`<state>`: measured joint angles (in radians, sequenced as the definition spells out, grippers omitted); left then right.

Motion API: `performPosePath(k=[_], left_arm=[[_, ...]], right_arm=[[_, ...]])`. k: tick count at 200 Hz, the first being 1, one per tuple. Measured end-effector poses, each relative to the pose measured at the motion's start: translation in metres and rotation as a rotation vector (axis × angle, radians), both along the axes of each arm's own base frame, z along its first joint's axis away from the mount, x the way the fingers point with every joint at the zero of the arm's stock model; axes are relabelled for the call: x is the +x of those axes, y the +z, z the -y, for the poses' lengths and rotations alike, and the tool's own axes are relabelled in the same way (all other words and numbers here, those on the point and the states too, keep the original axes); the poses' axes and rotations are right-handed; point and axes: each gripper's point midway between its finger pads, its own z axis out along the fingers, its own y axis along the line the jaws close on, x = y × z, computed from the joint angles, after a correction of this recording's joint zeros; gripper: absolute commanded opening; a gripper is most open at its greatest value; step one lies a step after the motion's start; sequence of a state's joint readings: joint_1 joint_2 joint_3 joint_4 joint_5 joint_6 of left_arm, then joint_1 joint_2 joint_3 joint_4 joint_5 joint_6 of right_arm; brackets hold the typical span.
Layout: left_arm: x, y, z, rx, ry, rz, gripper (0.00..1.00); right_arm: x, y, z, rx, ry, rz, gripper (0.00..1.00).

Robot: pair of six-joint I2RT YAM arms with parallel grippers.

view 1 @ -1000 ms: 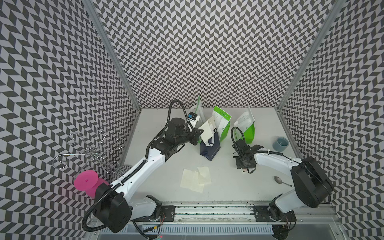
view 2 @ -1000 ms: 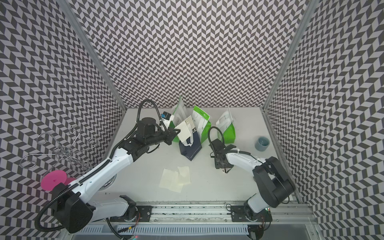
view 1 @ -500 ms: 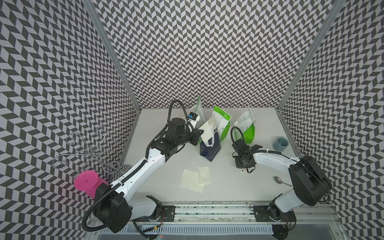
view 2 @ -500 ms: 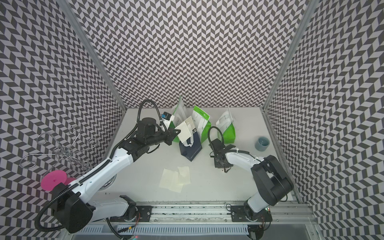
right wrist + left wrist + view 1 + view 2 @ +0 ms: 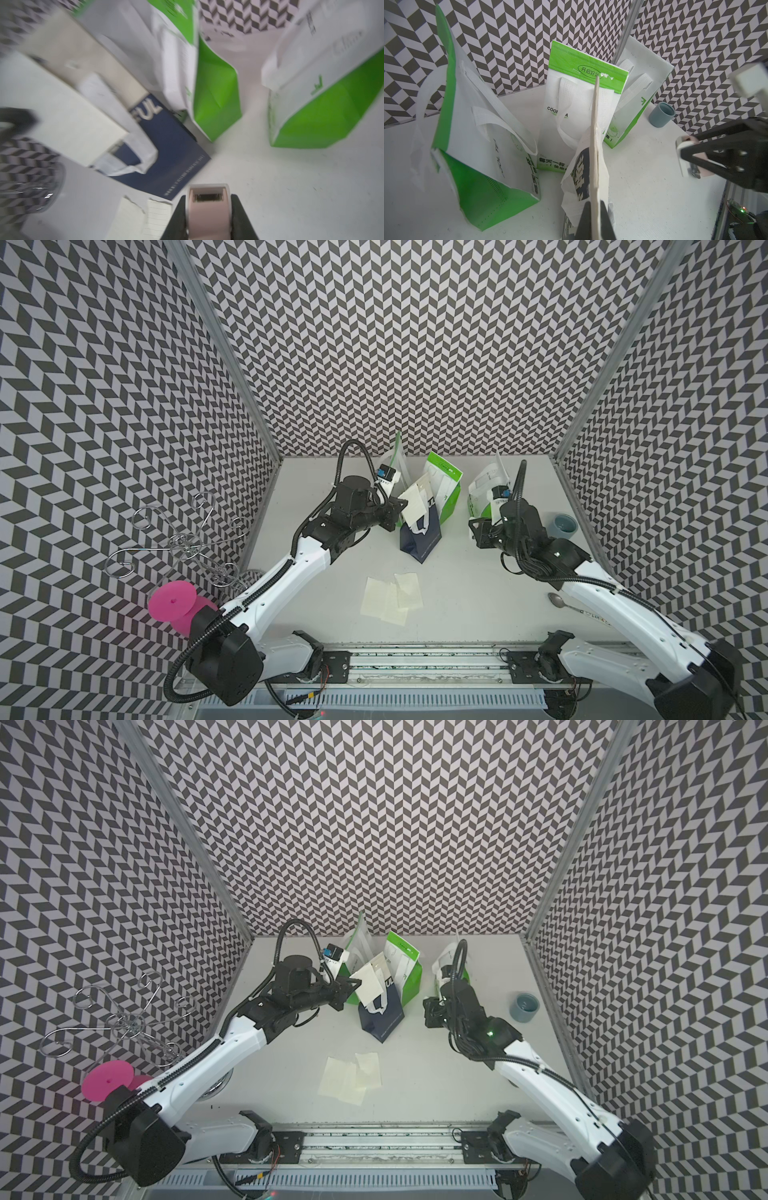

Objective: Staple the receipts to the bags
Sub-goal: Pick up the stapler from the center of the board, then place the stapler in the takeout bag.

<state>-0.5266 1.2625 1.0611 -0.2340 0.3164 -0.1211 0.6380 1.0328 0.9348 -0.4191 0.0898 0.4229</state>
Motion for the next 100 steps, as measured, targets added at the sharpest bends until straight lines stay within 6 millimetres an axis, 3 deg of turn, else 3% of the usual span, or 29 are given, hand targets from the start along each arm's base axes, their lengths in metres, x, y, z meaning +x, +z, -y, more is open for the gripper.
performPosePath(k=[27, 50, 70, 100], left_arm=[[-0.004, -0.003, 0.004, 0.004, -0.016, -0.003, 0.00], [-0.006, -0.003, 0.006, 0.004, -0.026, -0.005, 0.00], [-0.007, -0.003, 0.008, 0.004, -0.031, -0.005, 0.00], [-0.009, -0.003, 0.010, 0.009, -0.030, 0.000, 0.00]], right_arm=[[-0.019, 0.070, -0.043, 0.143, 0.150, 0.213, 0.13], [-0.033, 0.112, -0.073, 0.259, 0.260, 0.349, 0.13], [-0.032, 0.131, -0.093, 0.327, 0.305, 0.424, 0.12], [-0.020, 0.134, -0.112, 0.377, 0.310, 0.473, 0.11]])
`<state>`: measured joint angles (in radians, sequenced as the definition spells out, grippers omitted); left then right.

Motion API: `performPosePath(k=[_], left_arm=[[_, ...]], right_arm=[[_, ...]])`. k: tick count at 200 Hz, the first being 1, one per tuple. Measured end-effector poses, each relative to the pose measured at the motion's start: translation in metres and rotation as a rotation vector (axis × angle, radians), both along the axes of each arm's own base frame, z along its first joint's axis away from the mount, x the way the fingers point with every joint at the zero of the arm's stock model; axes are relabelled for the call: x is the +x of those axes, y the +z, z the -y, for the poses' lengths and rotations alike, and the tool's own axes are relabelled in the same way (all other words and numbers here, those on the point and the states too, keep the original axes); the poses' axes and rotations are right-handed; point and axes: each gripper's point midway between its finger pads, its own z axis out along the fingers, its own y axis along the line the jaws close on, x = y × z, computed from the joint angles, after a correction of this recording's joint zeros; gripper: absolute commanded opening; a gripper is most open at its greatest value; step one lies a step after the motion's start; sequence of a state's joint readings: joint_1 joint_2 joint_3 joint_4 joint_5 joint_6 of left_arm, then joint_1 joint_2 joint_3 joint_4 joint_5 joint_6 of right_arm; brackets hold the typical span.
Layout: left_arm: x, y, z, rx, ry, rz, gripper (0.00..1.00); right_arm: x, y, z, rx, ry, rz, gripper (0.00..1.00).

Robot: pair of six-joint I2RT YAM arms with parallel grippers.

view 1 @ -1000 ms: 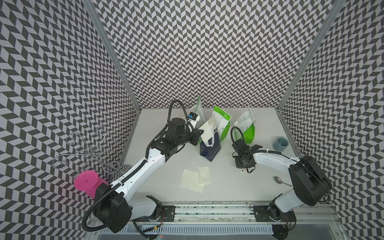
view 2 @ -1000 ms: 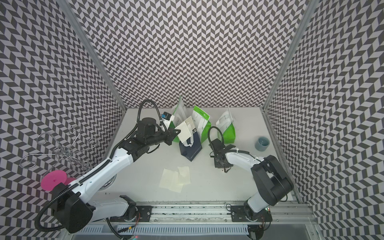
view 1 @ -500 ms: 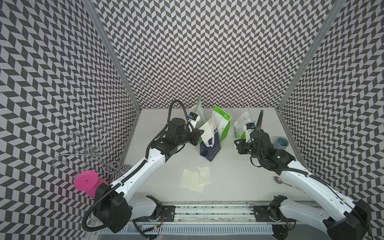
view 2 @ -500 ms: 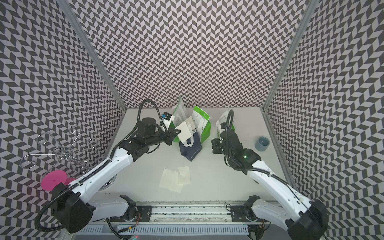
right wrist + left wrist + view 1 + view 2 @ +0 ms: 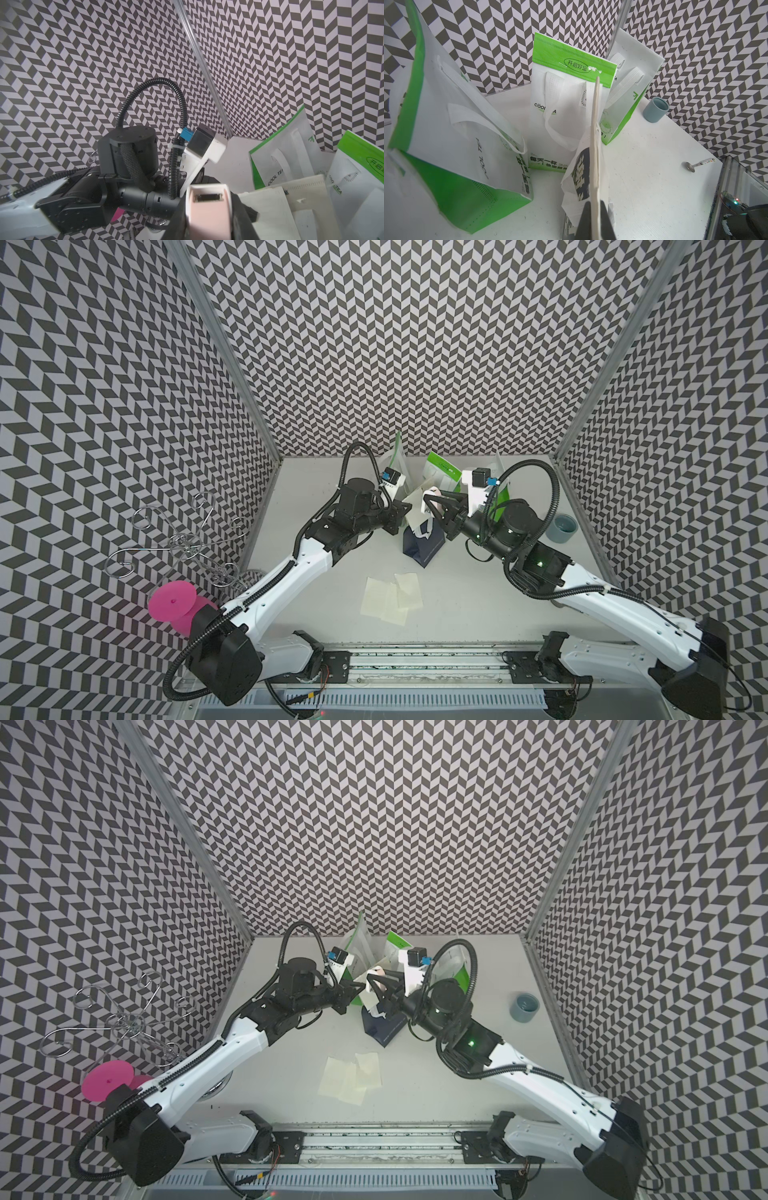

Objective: Staple the receipts to the bags
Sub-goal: Place the stapler in the takeout bag.

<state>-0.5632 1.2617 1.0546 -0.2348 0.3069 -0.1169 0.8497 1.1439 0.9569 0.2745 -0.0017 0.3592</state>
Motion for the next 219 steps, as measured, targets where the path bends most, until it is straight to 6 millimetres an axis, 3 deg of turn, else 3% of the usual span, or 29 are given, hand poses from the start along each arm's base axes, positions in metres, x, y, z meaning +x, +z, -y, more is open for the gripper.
performPosePath(k=[41, 84, 161, 219], left_arm=[[-0.005, 0.002, 0.004, 0.004, -0.004, 0.011, 0.00], [-0.009, 0.006, 0.004, 0.003, -0.006, 0.024, 0.00], [-0.018, 0.009, 0.010, 0.005, -0.039, 0.043, 0.00], [-0.023, 0.011, 0.011, 0.002, -0.048, 0.050, 0.00]], right_arm=[[0.017, 0.003, -0.009, 0.055, -0.037, 0.030, 0.09], [0.033, -0.014, -0.016, 0.048, -0.077, 0.003, 0.08], [0.039, -0.012, -0.016, 0.066, -0.101, 0.022, 0.08], [0.048, -0.029, -0.021, 0.025, -0.123, 0.002, 0.08]])
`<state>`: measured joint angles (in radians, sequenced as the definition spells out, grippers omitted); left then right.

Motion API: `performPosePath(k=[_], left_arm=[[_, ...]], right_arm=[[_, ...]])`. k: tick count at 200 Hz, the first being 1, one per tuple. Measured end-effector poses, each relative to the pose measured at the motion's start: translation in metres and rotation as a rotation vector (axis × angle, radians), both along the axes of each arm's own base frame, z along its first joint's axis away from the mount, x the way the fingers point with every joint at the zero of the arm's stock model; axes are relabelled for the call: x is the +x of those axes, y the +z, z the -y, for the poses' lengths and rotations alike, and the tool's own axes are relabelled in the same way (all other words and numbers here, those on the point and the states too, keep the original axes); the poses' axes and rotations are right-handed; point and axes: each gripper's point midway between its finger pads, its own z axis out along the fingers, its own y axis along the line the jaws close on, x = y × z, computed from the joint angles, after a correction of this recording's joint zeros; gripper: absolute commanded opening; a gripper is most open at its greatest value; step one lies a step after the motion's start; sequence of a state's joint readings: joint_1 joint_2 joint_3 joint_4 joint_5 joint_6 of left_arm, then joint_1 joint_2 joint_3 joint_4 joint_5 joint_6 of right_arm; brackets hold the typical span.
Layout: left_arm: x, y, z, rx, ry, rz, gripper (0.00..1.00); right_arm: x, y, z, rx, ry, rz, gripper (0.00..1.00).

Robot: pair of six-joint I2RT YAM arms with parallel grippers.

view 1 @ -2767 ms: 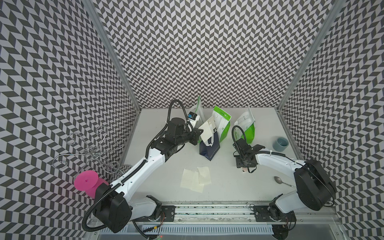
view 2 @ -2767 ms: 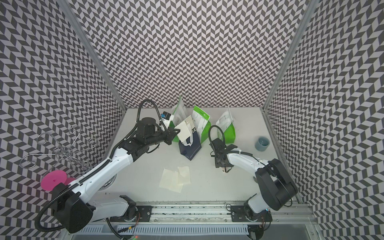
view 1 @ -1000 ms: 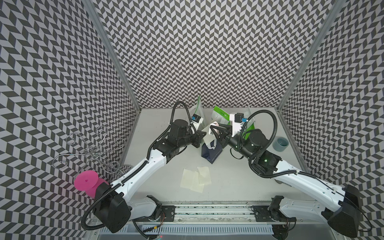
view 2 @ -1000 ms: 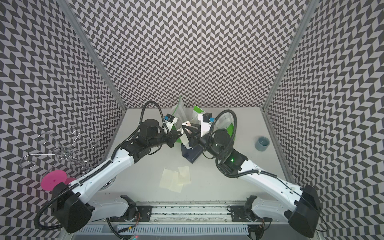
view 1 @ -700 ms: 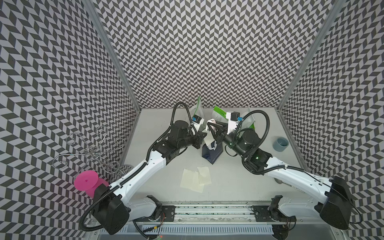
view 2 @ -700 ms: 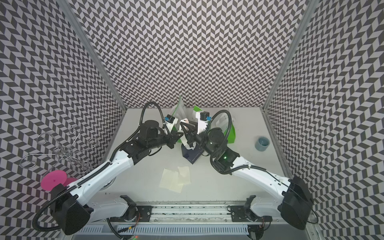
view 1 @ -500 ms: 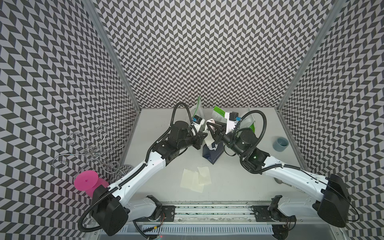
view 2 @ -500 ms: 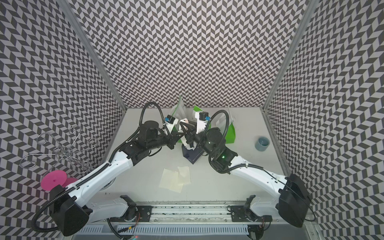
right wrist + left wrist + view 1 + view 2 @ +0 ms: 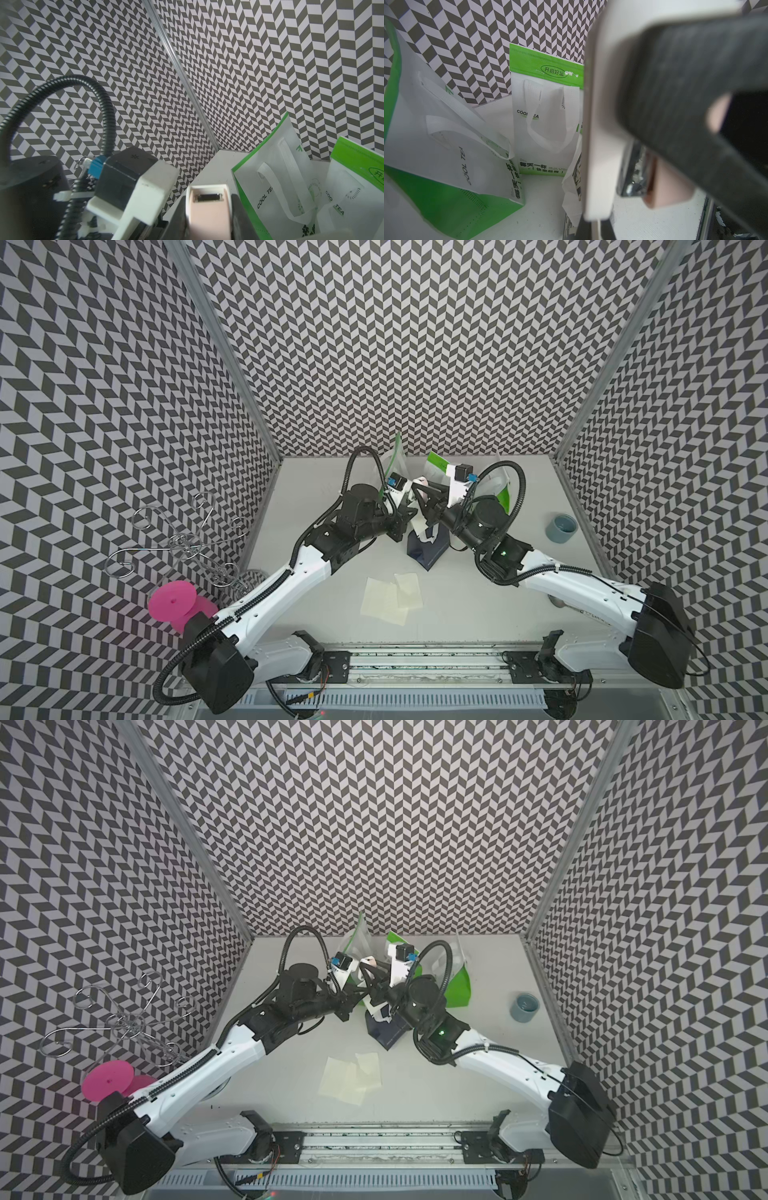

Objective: Staple the receipts to the bags
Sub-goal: Place the stapler in the takeout bag.

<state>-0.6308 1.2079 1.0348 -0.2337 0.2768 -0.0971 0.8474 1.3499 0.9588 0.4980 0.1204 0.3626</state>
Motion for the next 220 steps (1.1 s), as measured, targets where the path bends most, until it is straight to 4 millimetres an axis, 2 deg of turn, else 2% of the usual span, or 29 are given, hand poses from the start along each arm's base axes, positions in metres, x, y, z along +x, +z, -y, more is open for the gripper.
performPosePath(k=[124, 152, 220], left_arm=[[-0.001, 0.001, 0.000, 0.000, 0.001, 0.007, 0.00], [-0.002, 0.002, 0.000, -0.001, -0.003, 0.006, 0.00], [-0.003, 0.002, 0.001, -0.004, -0.010, 0.005, 0.00]], right_arm=[[0.002, -0.010, -0.001, -0.064, -0.007, 0.008, 0.10], [0.002, -0.012, -0.001, -0.083, -0.011, 0.011, 0.17], [0.000, -0.029, 0.006, -0.133, -0.035, -0.005, 0.40]])
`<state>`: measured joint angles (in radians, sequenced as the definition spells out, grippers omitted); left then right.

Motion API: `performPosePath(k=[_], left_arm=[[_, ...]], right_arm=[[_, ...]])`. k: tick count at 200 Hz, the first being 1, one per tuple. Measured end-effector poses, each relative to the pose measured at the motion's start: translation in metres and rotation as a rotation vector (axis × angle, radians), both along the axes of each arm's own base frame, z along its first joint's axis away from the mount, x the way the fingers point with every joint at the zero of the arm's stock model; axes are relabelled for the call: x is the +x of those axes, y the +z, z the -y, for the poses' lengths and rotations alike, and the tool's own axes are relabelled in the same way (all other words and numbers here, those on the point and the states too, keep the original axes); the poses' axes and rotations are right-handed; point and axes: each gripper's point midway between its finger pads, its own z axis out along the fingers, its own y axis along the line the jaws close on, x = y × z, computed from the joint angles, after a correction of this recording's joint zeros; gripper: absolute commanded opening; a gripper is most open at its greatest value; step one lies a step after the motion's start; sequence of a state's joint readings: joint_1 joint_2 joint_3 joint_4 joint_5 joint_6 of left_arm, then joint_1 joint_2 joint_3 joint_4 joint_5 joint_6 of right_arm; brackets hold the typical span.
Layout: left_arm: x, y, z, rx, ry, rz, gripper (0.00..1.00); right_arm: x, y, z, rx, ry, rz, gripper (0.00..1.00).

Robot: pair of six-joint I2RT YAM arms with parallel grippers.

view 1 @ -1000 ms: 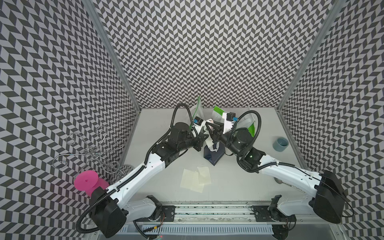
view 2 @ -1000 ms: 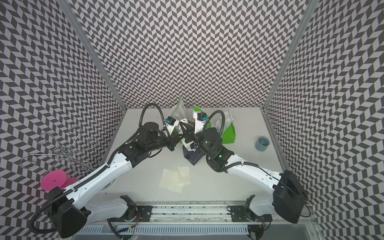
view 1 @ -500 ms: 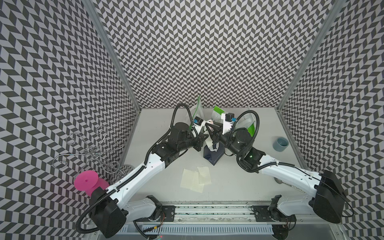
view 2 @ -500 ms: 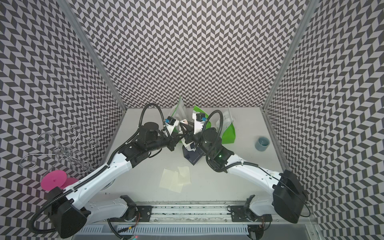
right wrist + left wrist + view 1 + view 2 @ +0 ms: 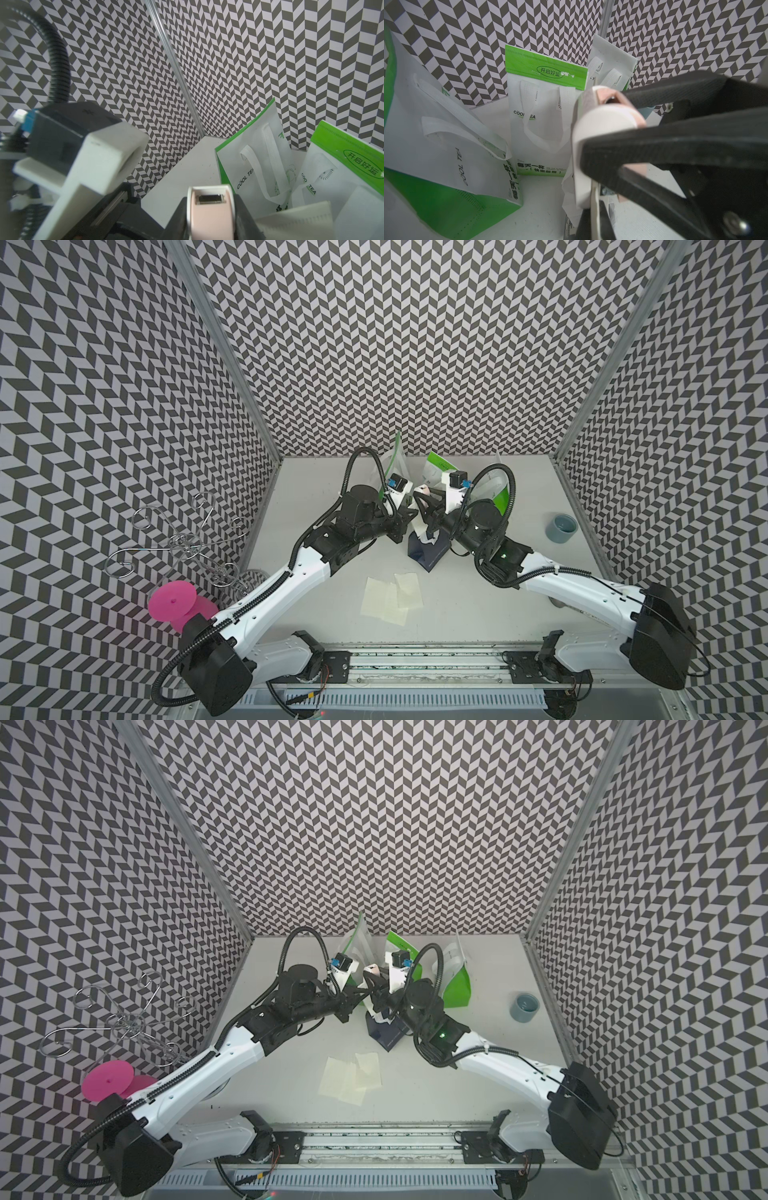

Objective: Staple the receipts to the bags
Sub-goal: Place the stapler in the takeout bag.

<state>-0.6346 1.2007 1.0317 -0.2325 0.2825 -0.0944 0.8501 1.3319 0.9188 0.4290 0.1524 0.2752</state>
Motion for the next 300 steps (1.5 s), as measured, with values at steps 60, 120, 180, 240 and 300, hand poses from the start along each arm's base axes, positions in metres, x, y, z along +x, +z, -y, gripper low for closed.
performPosePath(k=[60, 120, 180, 240, 300], left_arm=[[-0.006, 0.001, -0.004, 0.008, -0.013, 0.040, 0.00], [-0.015, 0.013, -0.003, 0.000, -0.053, 0.101, 0.00], [-0.022, 0.014, 0.004, -0.001, -0.081, 0.106, 0.00], [-0.022, 0.014, 0.005, -0.001, -0.084, 0.109, 0.00], [-0.022, 0.013, 0.005, 0.005, -0.088, 0.113, 0.00]], right_arm=[[-0.014, -0.018, 0.003, -0.072, 0.002, -0.034, 0.62], [-0.035, 0.000, 0.032, -0.056, -0.016, -0.003, 0.68], [-0.045, 0.007, 0.021, -0.057, 0.071, 0.011, 0.57], [-0.045, -0.008, 0.011, -0.093, 0.108, -0.013, 0.29], [-0.044, -0.013, 0.011, -0.179, 0.101, -0.005, 0.11]])
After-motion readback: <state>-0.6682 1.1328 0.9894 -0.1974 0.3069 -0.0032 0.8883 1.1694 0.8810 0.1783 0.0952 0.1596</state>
